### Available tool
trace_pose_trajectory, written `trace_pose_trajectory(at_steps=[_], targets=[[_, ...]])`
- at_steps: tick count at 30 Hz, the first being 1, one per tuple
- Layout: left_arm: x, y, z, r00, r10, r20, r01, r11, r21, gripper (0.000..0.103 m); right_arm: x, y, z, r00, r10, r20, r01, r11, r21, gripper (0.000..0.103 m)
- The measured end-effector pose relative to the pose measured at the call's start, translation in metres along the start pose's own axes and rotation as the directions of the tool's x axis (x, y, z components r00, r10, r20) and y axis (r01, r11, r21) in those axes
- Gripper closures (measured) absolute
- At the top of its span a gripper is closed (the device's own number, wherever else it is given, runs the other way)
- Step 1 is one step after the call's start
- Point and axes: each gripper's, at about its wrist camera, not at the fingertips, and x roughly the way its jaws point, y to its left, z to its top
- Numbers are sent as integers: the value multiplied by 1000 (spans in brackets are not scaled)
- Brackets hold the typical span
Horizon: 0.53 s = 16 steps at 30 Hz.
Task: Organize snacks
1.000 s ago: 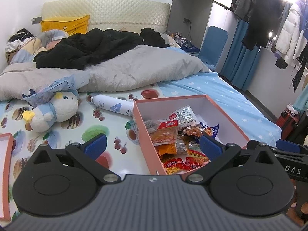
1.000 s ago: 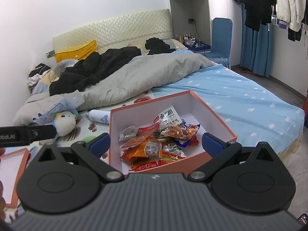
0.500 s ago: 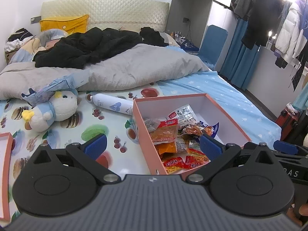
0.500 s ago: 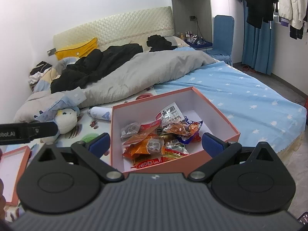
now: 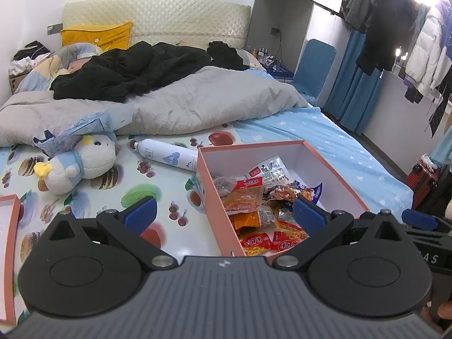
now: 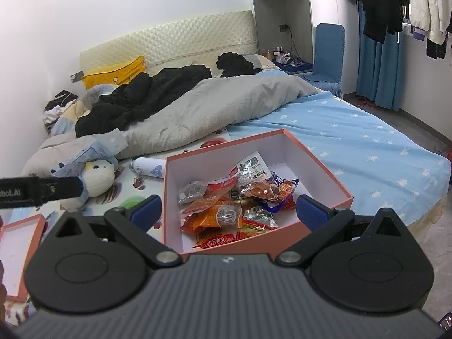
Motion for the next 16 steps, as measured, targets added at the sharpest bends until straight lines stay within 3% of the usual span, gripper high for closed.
trace_pose_trajectory(at_steps=[16], targets=[[-6, 1, 2, 1000, 1, 3, -1, 1000, 9, 0, -2, 4, 1, 1000, 11, 9, -11, 1000, -2, 0]])
